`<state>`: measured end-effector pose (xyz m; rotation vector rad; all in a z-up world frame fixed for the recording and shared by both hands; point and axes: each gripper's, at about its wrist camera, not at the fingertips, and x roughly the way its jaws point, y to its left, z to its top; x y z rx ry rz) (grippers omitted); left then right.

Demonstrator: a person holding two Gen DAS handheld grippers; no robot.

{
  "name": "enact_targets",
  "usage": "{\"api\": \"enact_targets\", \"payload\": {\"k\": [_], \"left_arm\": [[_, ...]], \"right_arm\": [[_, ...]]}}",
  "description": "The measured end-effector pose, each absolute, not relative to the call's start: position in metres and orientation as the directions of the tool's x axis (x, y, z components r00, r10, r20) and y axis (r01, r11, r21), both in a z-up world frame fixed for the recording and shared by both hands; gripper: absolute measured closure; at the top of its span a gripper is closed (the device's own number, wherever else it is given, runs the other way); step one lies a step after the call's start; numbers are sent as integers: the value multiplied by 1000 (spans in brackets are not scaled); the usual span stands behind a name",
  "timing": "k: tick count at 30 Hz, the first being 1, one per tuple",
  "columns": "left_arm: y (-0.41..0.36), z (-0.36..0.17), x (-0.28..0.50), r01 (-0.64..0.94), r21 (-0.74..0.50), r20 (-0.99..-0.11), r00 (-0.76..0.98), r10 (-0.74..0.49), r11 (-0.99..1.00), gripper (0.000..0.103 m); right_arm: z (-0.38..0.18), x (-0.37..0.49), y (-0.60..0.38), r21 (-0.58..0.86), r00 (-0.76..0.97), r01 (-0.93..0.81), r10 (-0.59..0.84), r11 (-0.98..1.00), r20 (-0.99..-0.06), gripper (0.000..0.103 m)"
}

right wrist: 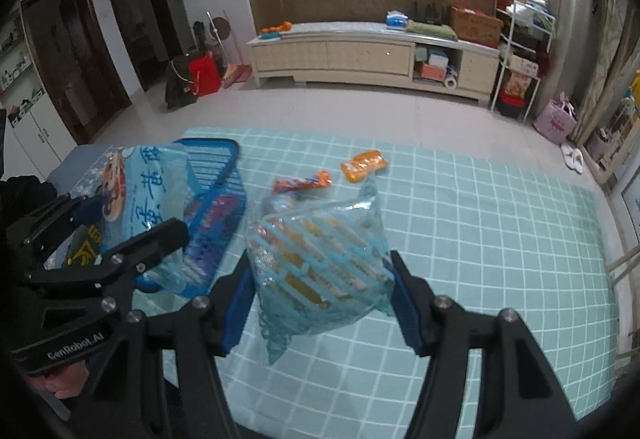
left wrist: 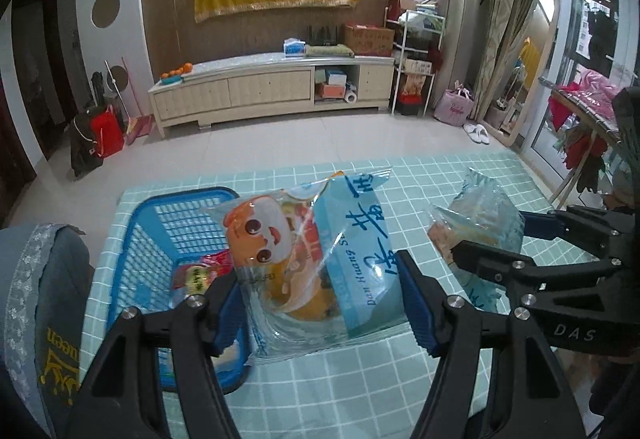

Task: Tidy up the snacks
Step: 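Carry the blue bag and cookie bag over the basket with both grippers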

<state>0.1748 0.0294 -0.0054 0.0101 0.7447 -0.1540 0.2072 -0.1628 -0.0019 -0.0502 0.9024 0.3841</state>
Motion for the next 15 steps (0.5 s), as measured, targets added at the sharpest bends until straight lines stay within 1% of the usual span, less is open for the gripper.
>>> {"api": "enact_targets", "payload": {"k": [5,11,15], "left_arm": [[59,2,160,118,-46,-667,735,-119,992,37],[98,9,146,61,-8,-662,747,-51,998,37],[122,10,146,24,-27,-674,738,-36,999,37]], "right_arm": [[10,194,-131,108,564,-359,307,927,-766,36],[19,190,-95,132,542,-401,351,907,-764,36],[21,195,-68,141,517,-434,374,890,-770,36]]}}
